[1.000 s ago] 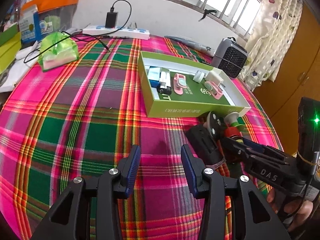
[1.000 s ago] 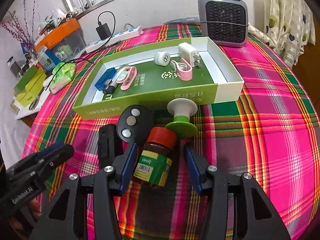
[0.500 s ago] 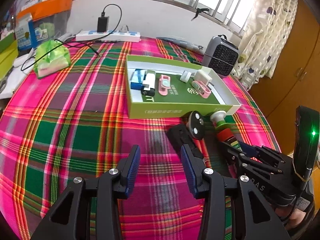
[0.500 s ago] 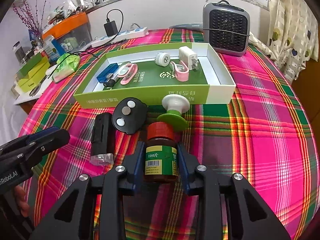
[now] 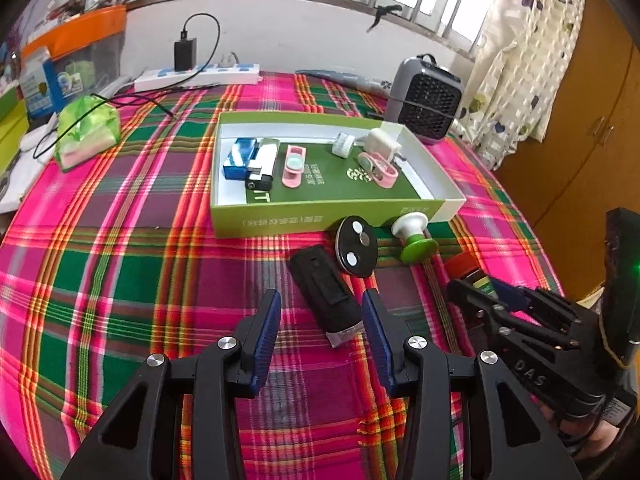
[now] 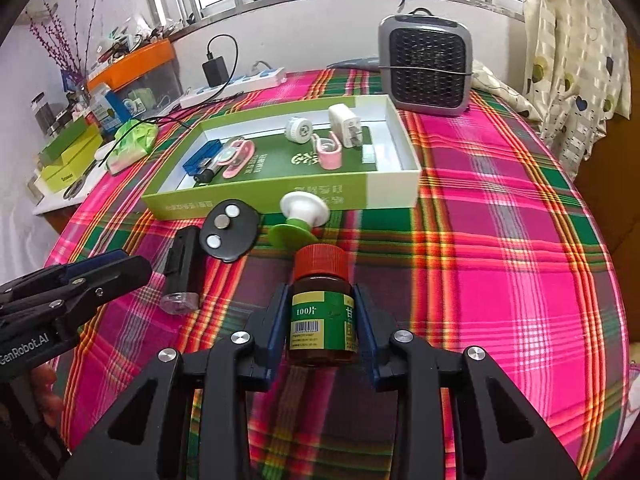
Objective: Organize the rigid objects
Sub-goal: 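Close the right gripper around the brown jar with red lid and lift, then grasp the black rectangular device with the left gripper while the right gripper holds the jar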
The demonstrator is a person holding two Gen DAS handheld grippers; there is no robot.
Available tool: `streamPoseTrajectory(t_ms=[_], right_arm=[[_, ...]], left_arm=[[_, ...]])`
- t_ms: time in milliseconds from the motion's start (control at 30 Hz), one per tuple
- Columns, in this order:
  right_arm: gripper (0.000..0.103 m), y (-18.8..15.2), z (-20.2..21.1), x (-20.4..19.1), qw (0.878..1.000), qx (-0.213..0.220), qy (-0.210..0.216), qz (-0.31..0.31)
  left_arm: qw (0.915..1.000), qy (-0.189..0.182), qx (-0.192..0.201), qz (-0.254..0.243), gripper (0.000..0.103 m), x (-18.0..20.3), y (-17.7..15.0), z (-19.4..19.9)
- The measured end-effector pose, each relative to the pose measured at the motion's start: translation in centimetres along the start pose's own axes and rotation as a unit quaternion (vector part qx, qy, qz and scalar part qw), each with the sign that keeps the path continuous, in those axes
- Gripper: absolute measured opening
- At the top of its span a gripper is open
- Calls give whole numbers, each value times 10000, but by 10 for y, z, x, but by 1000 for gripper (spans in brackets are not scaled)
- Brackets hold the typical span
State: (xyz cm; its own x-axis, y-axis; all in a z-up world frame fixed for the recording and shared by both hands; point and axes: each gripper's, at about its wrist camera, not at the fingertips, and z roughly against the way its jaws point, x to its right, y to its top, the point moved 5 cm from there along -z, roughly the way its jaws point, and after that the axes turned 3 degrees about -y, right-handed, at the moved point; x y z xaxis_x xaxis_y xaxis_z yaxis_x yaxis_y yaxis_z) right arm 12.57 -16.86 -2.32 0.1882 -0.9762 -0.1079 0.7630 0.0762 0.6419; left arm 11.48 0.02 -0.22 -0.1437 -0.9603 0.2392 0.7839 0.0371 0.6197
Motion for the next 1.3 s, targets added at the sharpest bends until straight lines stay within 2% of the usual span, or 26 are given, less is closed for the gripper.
streamPoseTrajectory(t_ms=[333,567,767,1300], right_arm=[[33,3,-2,16,9999,-8,54,-104],[33,4,-7,17,9999,-71,115,-67],[33,4,-11,19,9998,-114,151,-64],[33,4,-14,18,9998,-153,98,-51]], left_arm=[[9986,386,-263,-255,42,15,5,-25],[9977,529,-399,-166,43,10,6,-36],[9954,825,-442,-221,44,0,7,-39],[9960,755,-371,-309,43,-7,7,-41]])
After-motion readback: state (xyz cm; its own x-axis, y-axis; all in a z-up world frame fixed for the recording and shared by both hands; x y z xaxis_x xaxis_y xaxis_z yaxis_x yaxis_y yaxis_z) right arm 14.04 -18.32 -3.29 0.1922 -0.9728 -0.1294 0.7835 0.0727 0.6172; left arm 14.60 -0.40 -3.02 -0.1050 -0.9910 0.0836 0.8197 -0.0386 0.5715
